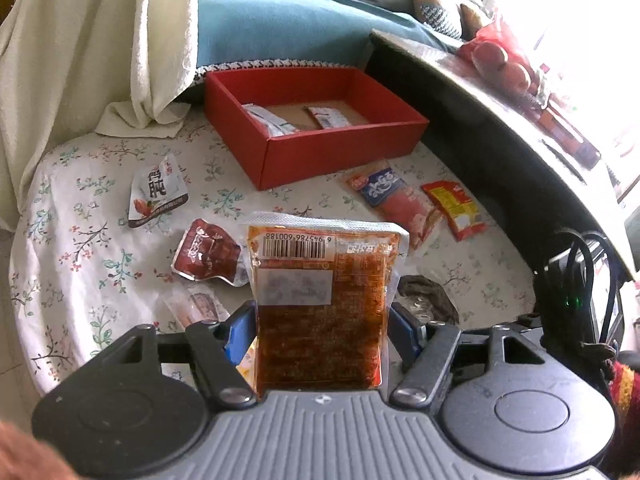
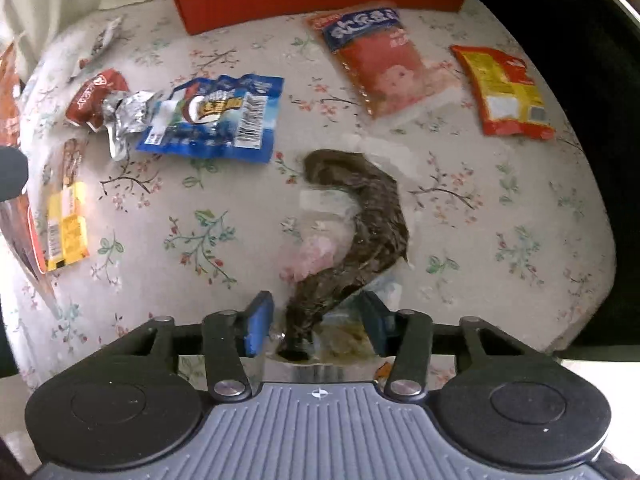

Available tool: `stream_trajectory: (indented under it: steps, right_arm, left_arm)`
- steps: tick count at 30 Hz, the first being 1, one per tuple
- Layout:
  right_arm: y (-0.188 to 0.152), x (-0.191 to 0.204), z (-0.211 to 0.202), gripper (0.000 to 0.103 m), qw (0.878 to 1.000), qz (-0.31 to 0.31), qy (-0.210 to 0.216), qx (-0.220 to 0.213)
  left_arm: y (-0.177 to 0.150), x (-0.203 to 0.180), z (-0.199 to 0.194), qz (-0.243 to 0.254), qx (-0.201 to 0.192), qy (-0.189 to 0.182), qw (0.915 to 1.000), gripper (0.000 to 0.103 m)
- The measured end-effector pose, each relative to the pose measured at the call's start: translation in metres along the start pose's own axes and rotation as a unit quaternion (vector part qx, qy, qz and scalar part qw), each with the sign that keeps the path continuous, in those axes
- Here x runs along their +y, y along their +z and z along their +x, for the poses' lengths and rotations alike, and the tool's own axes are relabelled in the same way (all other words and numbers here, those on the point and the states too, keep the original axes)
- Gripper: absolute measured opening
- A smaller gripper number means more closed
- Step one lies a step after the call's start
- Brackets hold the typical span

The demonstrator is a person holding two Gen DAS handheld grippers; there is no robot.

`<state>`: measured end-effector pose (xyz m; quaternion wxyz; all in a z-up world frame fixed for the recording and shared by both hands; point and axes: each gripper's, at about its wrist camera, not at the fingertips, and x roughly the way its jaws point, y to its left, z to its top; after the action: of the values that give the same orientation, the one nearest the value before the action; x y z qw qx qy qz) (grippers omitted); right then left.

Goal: Organize snacks
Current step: 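Move right tool to the dark brown wrapped snack while left tool holds packet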

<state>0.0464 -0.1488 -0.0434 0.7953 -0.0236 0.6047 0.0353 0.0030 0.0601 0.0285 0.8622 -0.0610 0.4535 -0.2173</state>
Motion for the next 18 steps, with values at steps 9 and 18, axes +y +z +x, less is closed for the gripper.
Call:
stream_trajectory:
  steps: [9, 18]
  right_arm:
    - [0.004, 0.01, 0.008, 0.067, 0.998, 0.019, -0.056, 0.017]
    - [0.0, -0.015, 0.008, 0.057, 0.999, 0.049, 0.005, -0.014]
  left_arm:
    - [0.007, -0.007, -0.013, -0.006, -0.022, -0.044, 0.9988, 0.062]
    - [0.005, -0.016, 0.006, 0.004, 0.008, -0.019, 0.9998, 0.062]
